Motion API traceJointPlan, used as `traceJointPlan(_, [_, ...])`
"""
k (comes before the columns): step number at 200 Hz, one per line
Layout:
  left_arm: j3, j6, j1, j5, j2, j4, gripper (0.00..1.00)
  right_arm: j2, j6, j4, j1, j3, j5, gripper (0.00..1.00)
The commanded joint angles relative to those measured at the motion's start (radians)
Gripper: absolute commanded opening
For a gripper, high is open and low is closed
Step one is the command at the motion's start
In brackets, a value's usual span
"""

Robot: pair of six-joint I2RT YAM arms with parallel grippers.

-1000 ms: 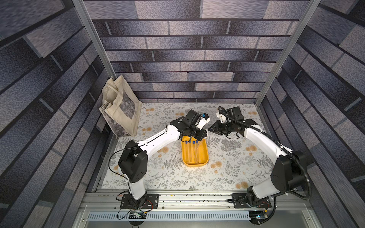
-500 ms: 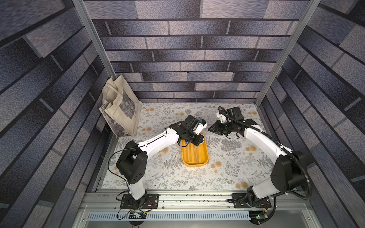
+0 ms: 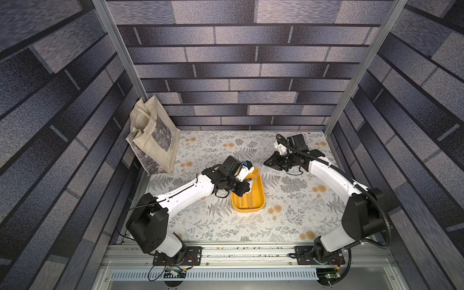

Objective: Wipe the exteriors of test tubes
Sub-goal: Wipe the dirt from the test tube.

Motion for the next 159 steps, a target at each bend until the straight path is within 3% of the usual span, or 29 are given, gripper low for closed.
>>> traceJointPlan(1, [0.047, -0.002, 0.005, 0.032, 0.03, 0.017, 0.04, -0.005, 0.01, 0.005, 0.0, 0.025, 0.004, 0.17])
traceJointPlan(98, [0.378, 0.039, 0.007, 0.044, 0.229, -0.022, 0.04, -0.028, 0.012, 0.004, 0.0, 0.008, 0.0, 0.17])
traceJointPlan(159, [0.442, 0.038, 0.011, 0.036, 0.292, -0.04, 0.03, -0.033, 0.01, 0.0, 0.0, 0.007, 0.003, 0.17])
